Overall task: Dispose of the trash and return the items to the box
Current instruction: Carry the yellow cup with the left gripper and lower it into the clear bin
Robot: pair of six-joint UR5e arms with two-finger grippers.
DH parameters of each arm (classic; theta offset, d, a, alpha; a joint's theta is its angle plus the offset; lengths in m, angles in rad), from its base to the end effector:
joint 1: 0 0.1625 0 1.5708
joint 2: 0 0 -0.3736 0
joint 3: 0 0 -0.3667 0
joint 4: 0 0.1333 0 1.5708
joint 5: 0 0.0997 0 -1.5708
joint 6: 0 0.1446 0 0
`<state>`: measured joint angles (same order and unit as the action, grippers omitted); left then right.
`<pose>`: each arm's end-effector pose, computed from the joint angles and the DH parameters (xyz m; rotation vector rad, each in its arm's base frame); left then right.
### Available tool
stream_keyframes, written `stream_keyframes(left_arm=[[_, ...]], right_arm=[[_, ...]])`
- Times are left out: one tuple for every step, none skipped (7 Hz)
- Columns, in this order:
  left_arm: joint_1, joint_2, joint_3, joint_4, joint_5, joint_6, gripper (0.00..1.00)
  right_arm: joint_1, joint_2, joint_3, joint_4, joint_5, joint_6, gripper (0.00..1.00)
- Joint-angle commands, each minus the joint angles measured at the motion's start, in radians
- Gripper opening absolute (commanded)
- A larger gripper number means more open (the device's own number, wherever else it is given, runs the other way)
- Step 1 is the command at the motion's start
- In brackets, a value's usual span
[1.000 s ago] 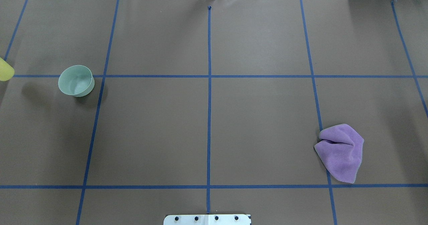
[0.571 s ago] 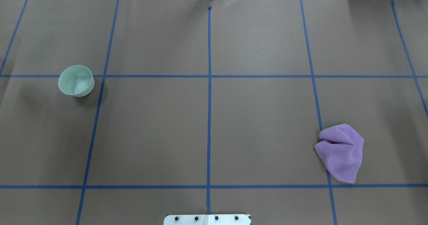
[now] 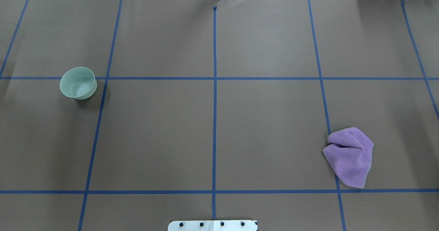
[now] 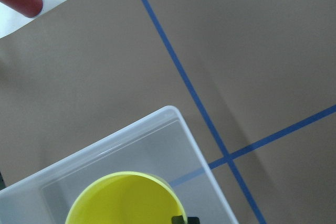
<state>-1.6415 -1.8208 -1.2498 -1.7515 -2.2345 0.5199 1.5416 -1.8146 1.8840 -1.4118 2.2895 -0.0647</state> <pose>-0.0844 -0.5652 0.6528 0.2969 0.6094 0.4685 0.0265 -0.3983 0.5831 0.2314 -0.7122 -0.1715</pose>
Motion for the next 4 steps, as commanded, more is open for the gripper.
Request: stream_keyframes(left_arm=[[-0.014,-0.028,0.308,-0.267,0.001,0.083,0.0],[-0.014,-0.025,0.395,-0.357,-0.003,0.086,0.0],[-0.014,-0.012,0.421,-0.394,-0.007,0.088,0.0],[-0.012,-0.005,0.423,-0.401,-0.007,0.088,0.0]], right_arm=[[0.0,0.0,0.0,0.001,-0.001,-0.001,1.0],[0.0,0.0,0.0,0.001,-0.001,-0.001,1.0],[0.0,0.0,0.0,0.001,-0.001,-0.001,1.0],[0.0,-0.002,0.0,0.001,-0.002,-0.003,1.0]])
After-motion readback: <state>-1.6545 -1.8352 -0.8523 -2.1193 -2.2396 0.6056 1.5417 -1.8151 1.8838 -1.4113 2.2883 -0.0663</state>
